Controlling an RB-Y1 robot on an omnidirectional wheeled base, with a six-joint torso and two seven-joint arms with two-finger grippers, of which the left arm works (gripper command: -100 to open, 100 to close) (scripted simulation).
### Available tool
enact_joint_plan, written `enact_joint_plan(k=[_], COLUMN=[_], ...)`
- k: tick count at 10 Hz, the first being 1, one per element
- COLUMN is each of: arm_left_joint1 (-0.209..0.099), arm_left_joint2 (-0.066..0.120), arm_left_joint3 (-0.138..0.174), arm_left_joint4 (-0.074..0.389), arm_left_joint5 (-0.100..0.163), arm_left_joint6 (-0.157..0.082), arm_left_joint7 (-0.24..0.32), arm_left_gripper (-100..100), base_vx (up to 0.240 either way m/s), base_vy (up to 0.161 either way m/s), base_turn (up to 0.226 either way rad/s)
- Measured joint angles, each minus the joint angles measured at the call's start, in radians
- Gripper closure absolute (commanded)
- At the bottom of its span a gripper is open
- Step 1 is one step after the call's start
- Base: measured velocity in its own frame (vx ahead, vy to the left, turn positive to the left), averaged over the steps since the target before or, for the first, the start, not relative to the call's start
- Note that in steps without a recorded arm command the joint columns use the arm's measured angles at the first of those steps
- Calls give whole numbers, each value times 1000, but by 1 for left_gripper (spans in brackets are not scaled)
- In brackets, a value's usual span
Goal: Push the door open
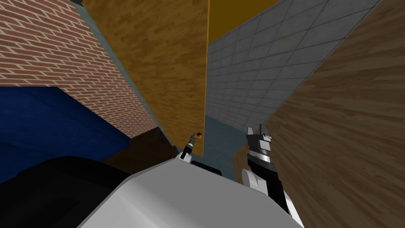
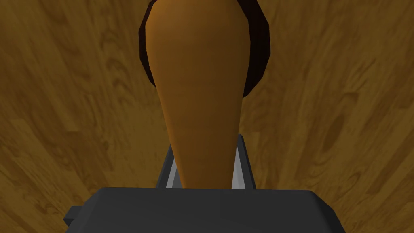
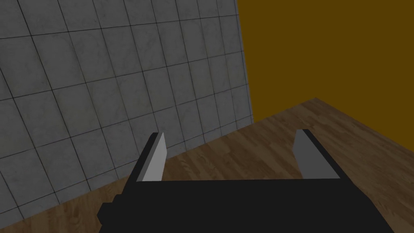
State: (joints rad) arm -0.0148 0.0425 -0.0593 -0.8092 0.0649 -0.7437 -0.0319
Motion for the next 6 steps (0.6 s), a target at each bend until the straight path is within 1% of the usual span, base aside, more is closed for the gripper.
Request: enact_joint_plan(k=[2,4,5,6], arm_left_joint1=[-6,-5,-10,-13], arm_left_joint2=[-6,-13,-16,-13], arm_left_joint3=[24,45,56,60], arm_left_joint4=[13,10,15,14], arm_left_joint5=[9,17,21,23], arm_left_joint6=[-3,0,-3,-5], arm_left_joint7=[-7,-13,-15,-15], arm_left_gripper=[100,100,100,100], base_vx=[171,169,75,135], base_vy=[-107,-93,-30,-28], base_turn=[65,56,40,57])
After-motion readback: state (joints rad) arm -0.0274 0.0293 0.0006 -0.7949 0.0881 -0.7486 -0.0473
